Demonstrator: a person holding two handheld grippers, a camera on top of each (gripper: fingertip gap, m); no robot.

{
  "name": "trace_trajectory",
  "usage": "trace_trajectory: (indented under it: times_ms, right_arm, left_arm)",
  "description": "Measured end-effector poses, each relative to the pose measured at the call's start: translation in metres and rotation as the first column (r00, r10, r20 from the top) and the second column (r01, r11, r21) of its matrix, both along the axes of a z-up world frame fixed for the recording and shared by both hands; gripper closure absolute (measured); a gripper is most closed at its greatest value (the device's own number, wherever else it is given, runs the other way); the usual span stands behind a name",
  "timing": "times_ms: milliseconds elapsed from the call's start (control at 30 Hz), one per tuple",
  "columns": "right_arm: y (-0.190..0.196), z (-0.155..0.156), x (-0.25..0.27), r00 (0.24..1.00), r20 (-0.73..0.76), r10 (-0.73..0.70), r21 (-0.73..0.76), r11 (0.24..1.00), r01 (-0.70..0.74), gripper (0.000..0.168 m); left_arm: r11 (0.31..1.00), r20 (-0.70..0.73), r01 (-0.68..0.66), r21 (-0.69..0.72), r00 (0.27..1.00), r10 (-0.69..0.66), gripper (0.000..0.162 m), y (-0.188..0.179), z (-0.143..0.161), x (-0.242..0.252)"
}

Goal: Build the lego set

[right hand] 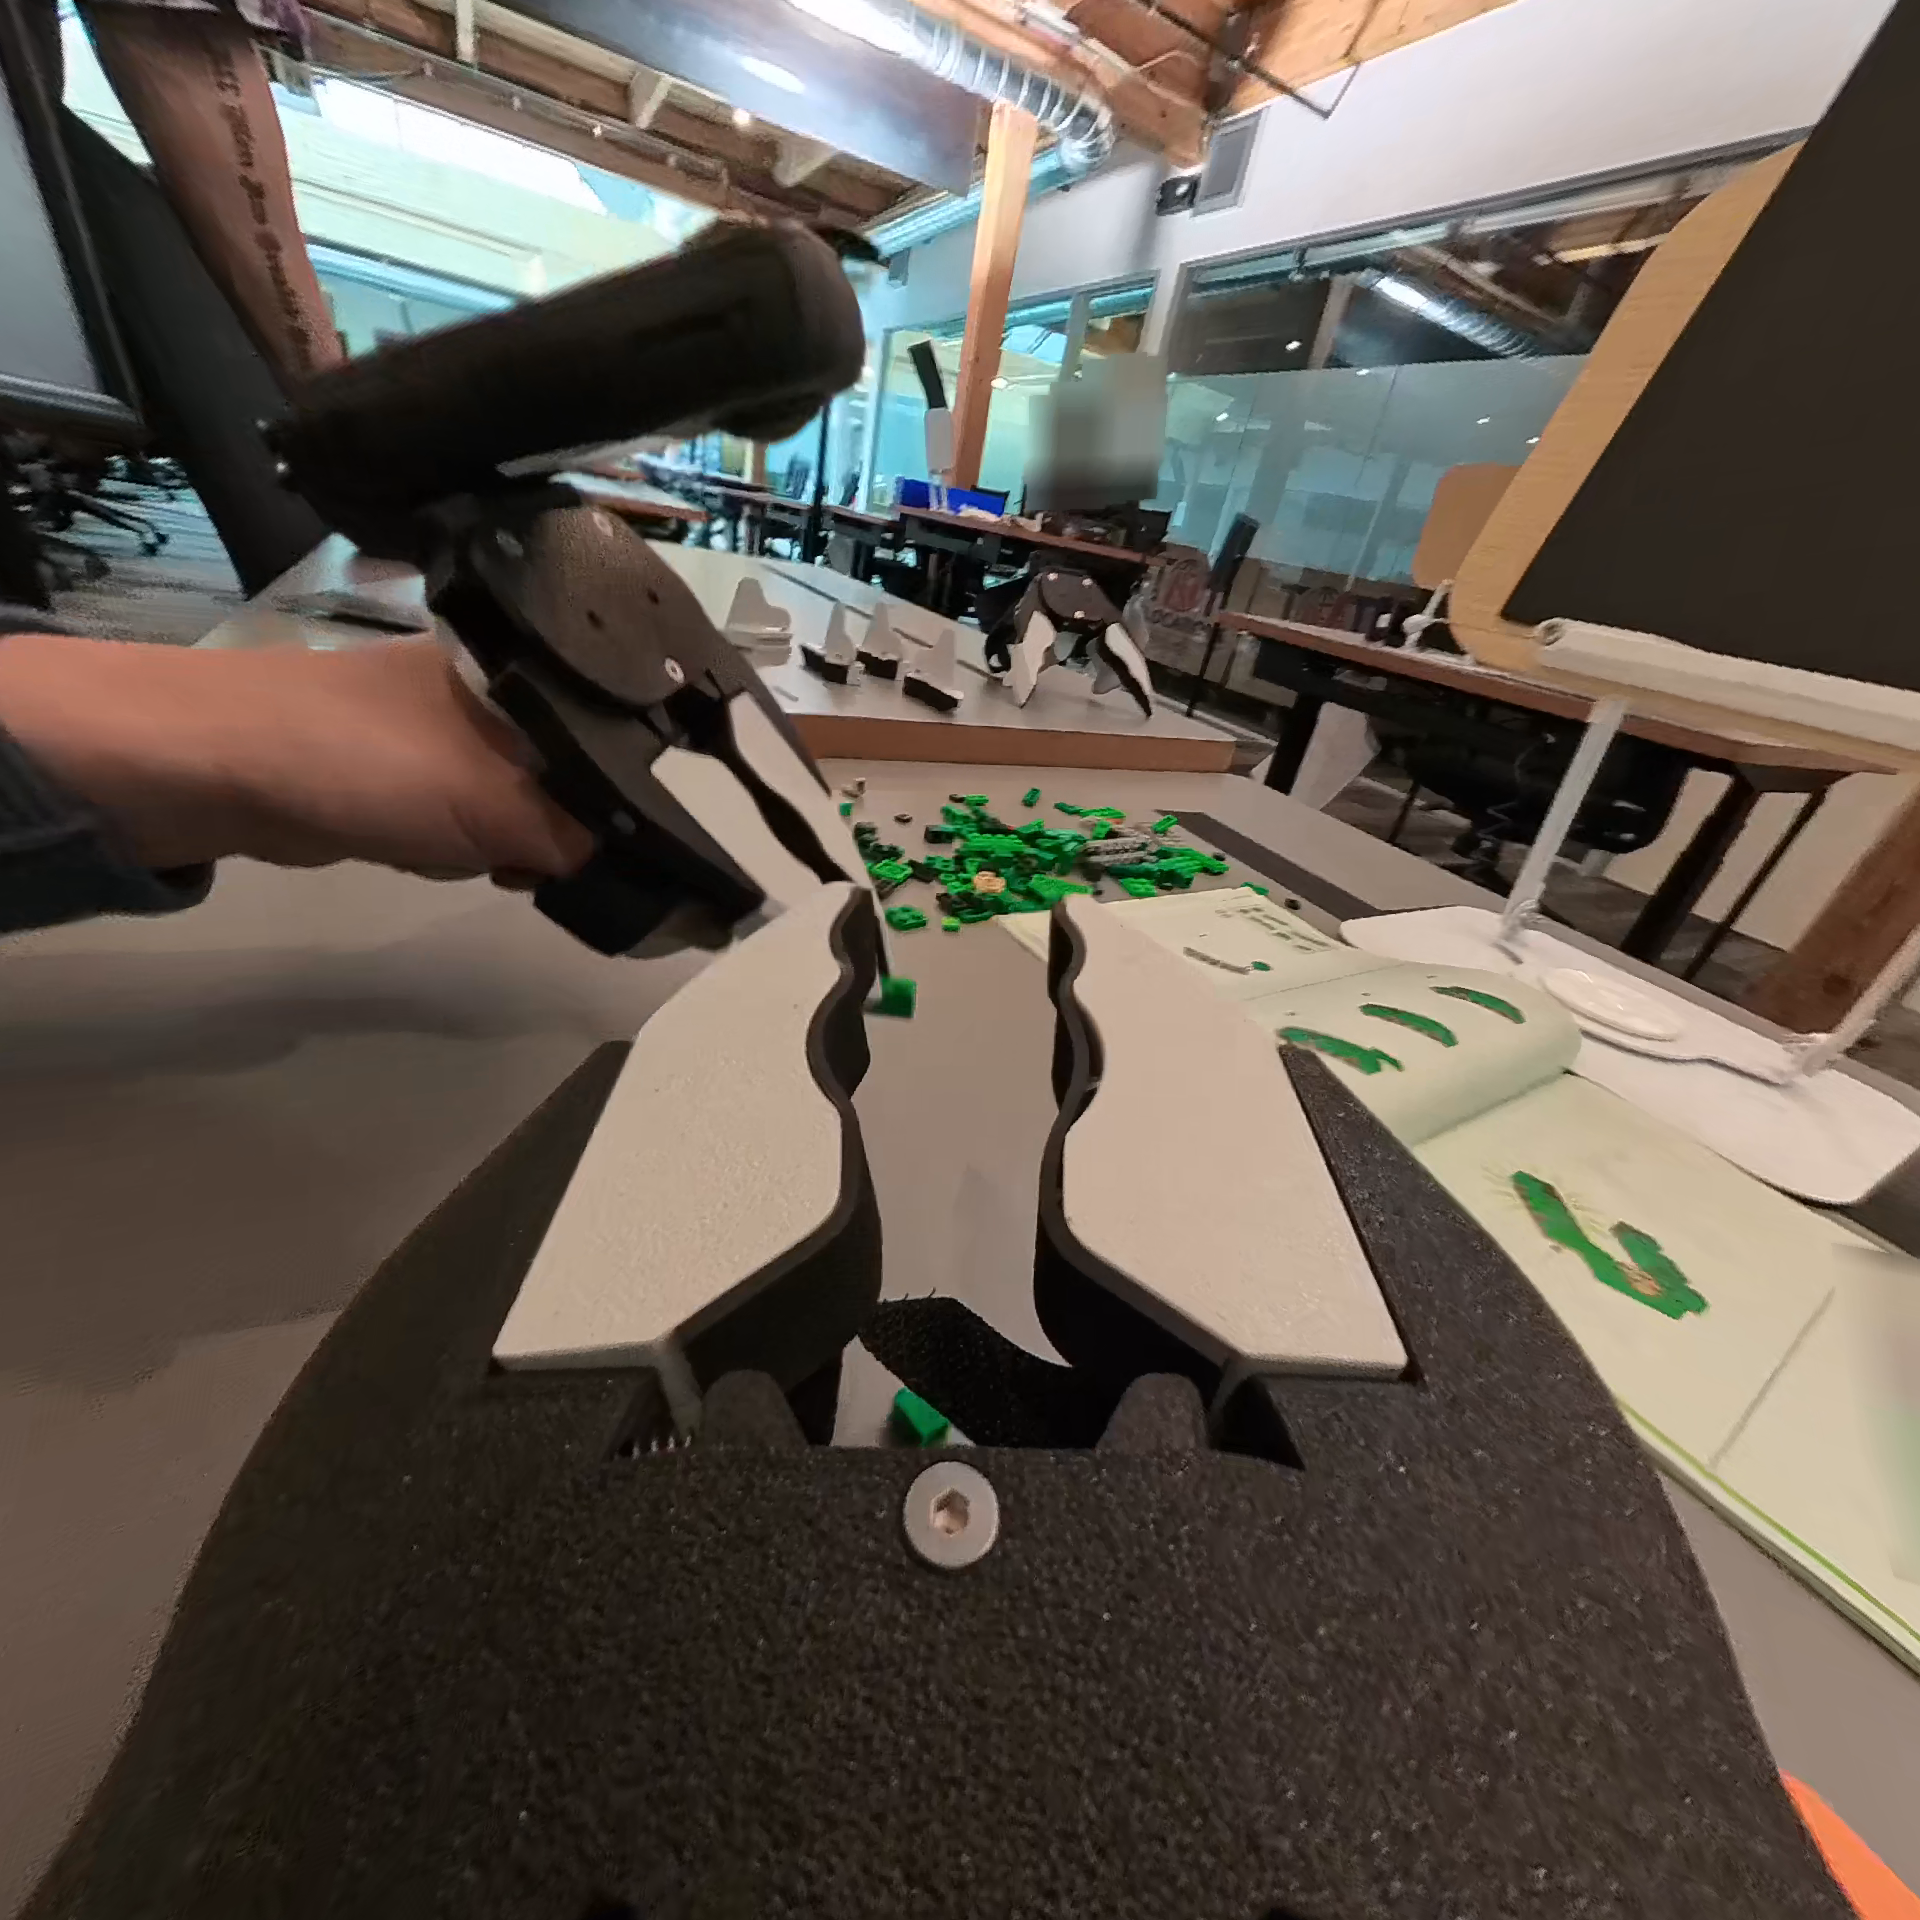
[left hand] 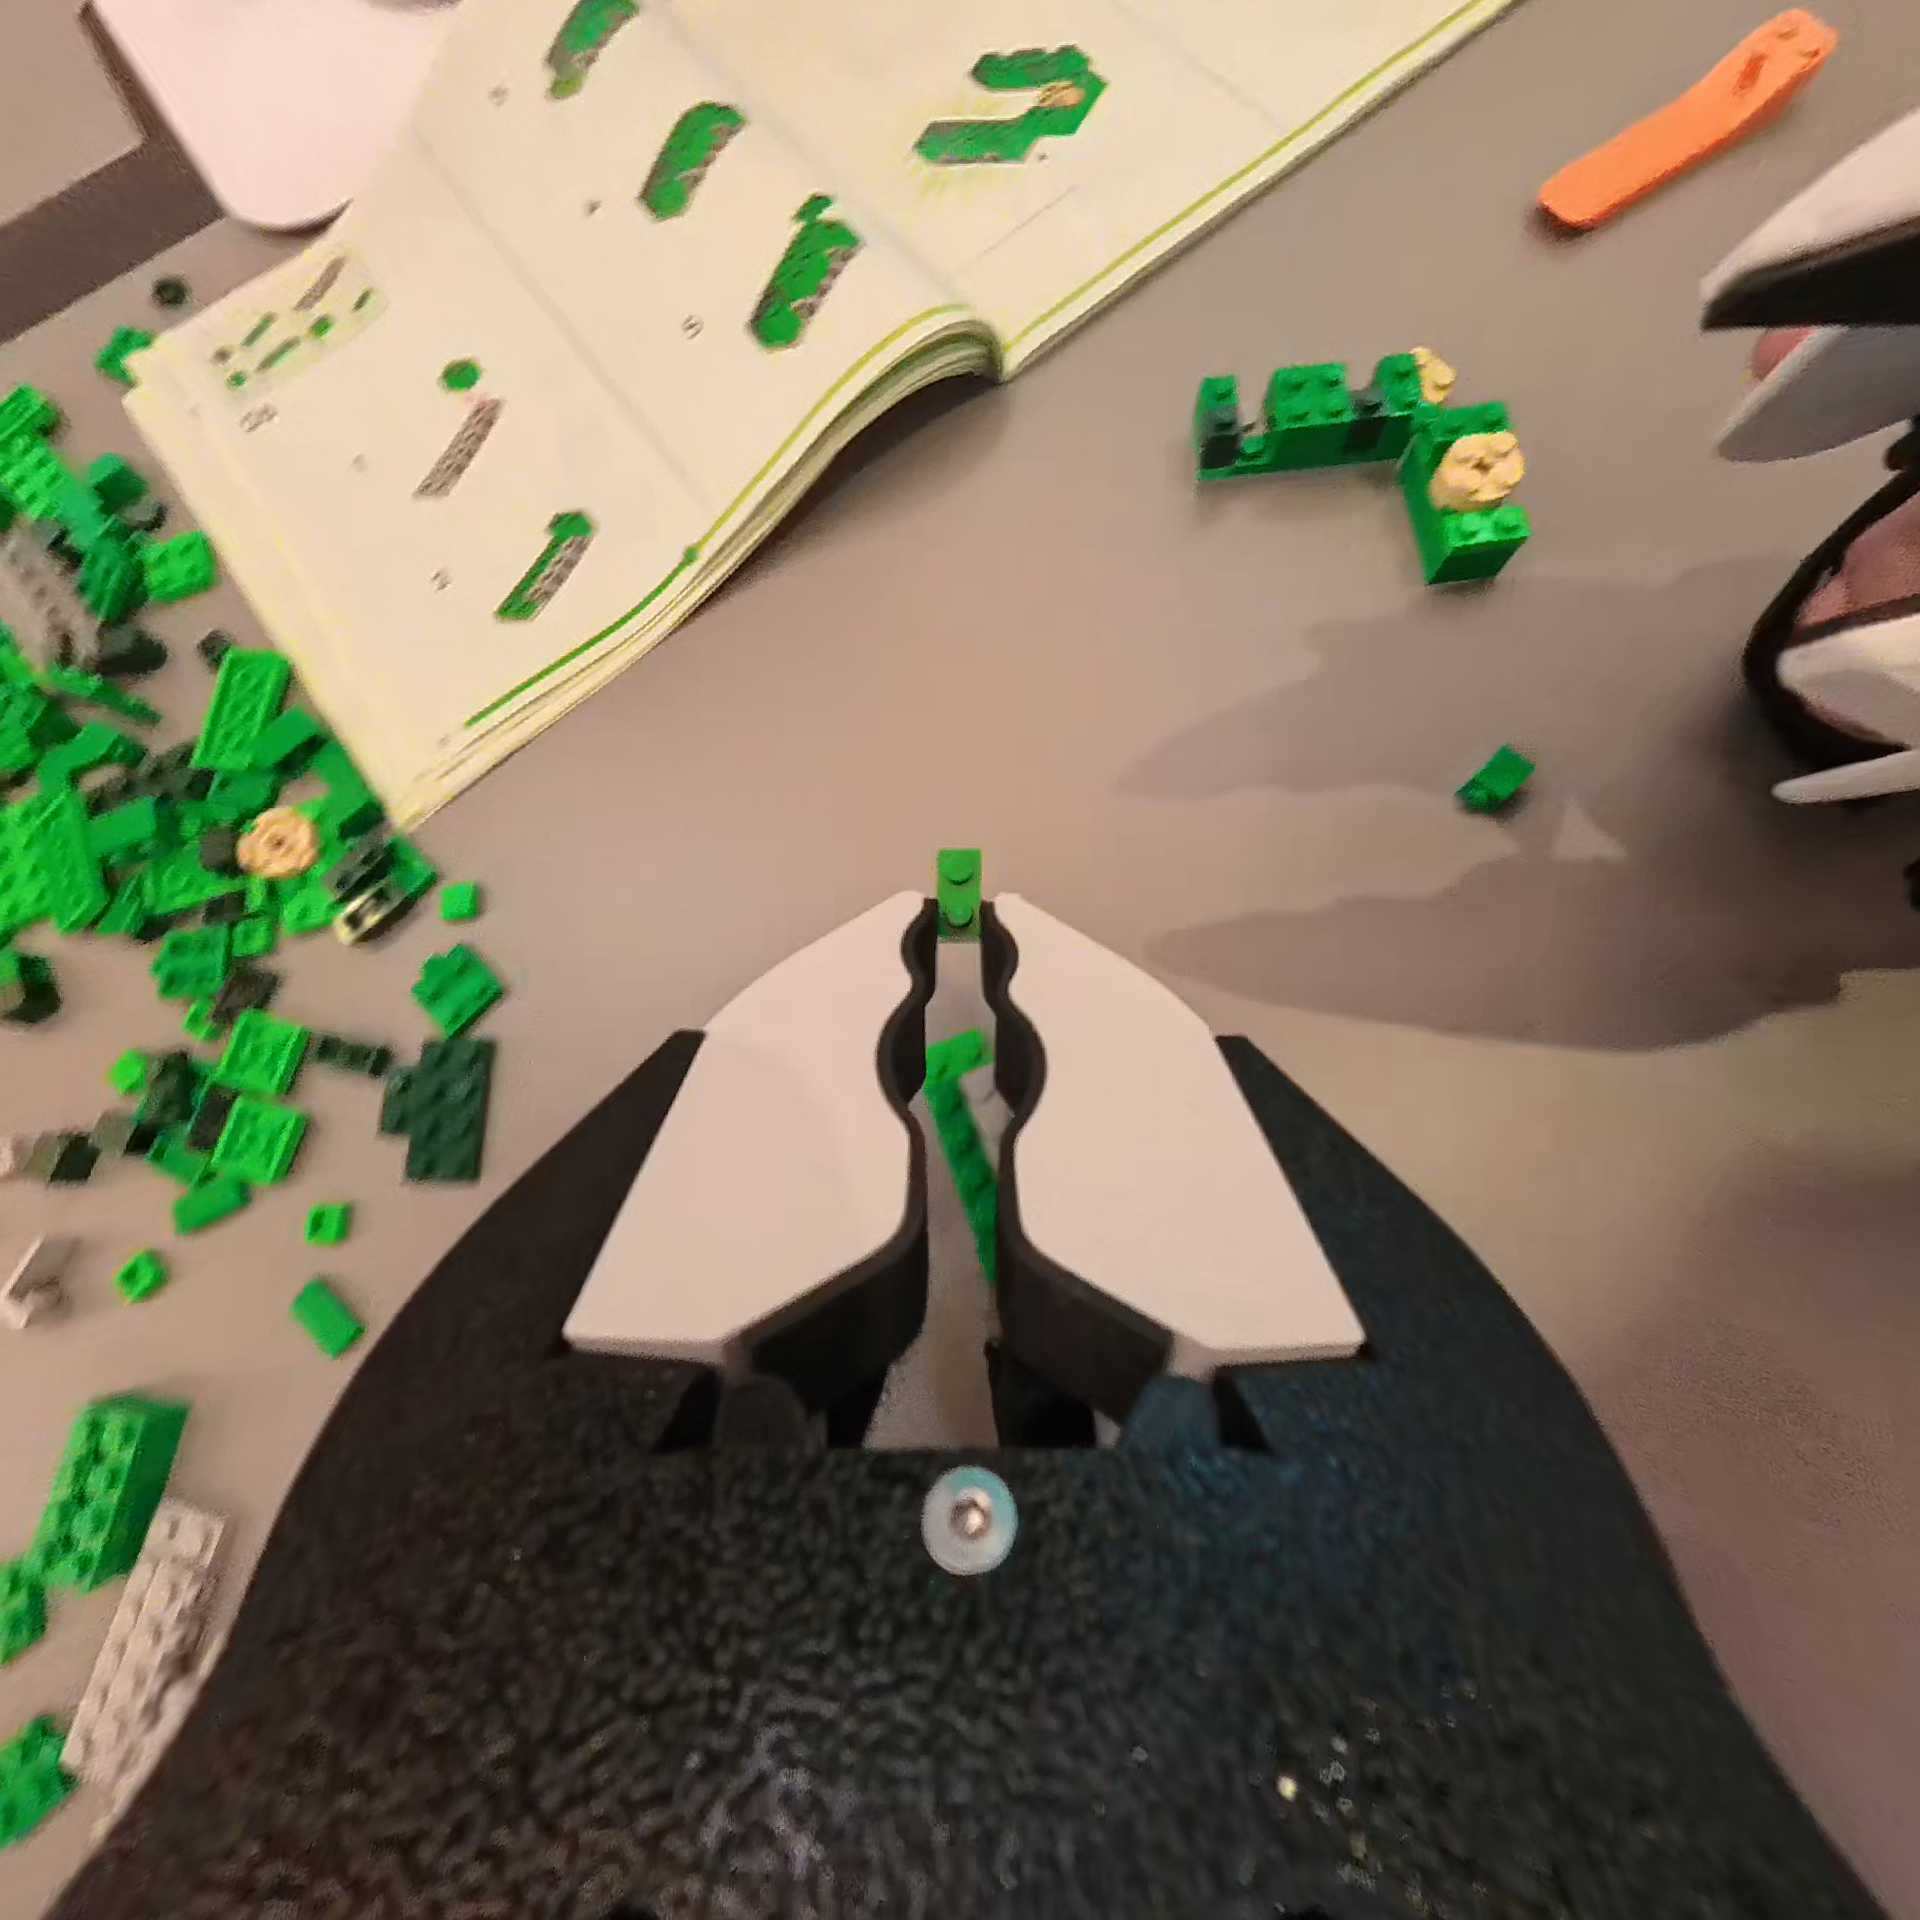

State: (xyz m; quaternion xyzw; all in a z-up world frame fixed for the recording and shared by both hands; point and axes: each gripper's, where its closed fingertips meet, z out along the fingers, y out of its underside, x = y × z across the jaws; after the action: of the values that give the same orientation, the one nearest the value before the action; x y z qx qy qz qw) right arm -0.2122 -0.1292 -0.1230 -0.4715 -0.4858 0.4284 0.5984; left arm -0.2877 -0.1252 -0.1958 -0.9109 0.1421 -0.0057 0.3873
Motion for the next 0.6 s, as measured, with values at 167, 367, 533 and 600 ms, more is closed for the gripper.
trace_trajectory:
  times_ms: [167, 367, 533, 600]
  right_arm:
    - [0.014, 0.006, 0.008, 0.996, -0.044, -0.083, -0.018, 0.996, 0.082, 0.138]
    - [0.019, 0.007, 0.01, 0.994, -0.054, -0.096, -0.044, 0.995, 0.094, 0.138]
    - [0.02, 0.007, 0.011, 0.993, -0.057, -0.102, -0.044, 0.994, 0.1, 0.139]
    - [0.019, 0.007, 0.011, 0.994, -0.055, -0.098, -0.047, 0.994, 0.096, 0.139]
  left_arm:
    - [1.0, -0.017, 0.011, -0.013, 1.0, -0.011, 0.155, 0.014, -0.012, 0.02]
    - [0.999, -0.043, -0.01, -0.052, 0.999, 0.007, 0.155, 0.019, -0.02, 0.019]
    - [0.997, -0.06, 0.004, -0.08, 0.998, -0.009, 0.155, 0.026, -0.026, 0.024]
    - [0.996, -0.059, 0.007, -0.086, 0.998, -0.012, 0.155, 0.027, -0.028, 0.027]
